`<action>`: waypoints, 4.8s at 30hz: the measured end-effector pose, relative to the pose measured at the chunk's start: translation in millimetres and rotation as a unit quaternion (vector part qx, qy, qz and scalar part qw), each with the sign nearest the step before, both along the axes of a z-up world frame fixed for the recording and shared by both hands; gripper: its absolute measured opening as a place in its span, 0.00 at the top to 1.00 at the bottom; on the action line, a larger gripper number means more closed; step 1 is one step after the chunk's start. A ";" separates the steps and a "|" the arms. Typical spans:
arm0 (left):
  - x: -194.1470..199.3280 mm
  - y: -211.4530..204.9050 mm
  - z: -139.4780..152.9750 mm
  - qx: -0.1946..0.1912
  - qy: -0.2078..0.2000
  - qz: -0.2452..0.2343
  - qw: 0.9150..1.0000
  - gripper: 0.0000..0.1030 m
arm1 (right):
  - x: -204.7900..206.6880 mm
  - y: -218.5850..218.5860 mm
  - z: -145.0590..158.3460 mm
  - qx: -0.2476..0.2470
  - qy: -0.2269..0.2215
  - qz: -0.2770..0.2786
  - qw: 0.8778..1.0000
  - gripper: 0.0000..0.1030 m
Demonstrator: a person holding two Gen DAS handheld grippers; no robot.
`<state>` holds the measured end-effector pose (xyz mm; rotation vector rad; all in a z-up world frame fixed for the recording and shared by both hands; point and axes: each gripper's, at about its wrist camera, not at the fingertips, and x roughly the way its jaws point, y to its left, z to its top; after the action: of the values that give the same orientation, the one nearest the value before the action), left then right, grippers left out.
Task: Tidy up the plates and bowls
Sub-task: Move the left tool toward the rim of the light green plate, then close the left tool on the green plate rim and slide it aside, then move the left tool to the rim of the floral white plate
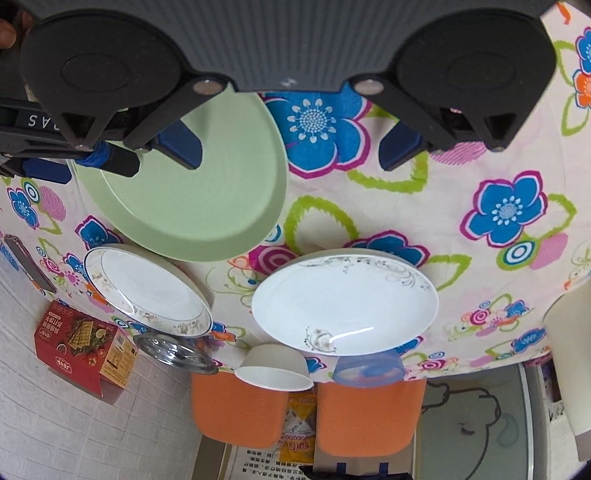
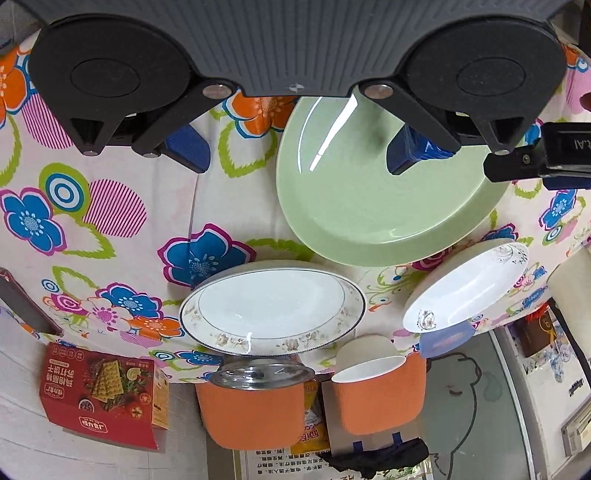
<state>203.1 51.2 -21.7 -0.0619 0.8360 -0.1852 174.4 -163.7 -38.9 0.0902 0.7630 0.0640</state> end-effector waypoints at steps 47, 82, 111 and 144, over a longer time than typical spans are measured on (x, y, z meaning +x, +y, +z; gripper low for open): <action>-7.3 19.3 8.4 0.047 0.000 0.001 0.999 0.78 | -21.0 53.0 3.9 0.018 -0.043 0.125 0.991 0.41; -21.2 117.2 8.3 0.009 -0.025 0.090 0.996 0.49 | -12.4 106.0 12.5 0.053 -0.052 0.176 0.982 0.38; 48.8 88.5 53.1 0.065 -0.079 0.096 0.990 0.15 | 63.8 72.3 44.0 -0.025 -0.064 0.094 0.993 0.36; 145.2 94.0 26.0 0.052 -0.022 0.051 0.997 0.15 | 151.8 101.1 26.6 -0.037 -0.044 0.136 0.989 0.36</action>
<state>348.3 145.2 4.3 -0.0026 0.7948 -0.0473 326.2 -62.6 -12.3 -0.0875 0.6840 0.2970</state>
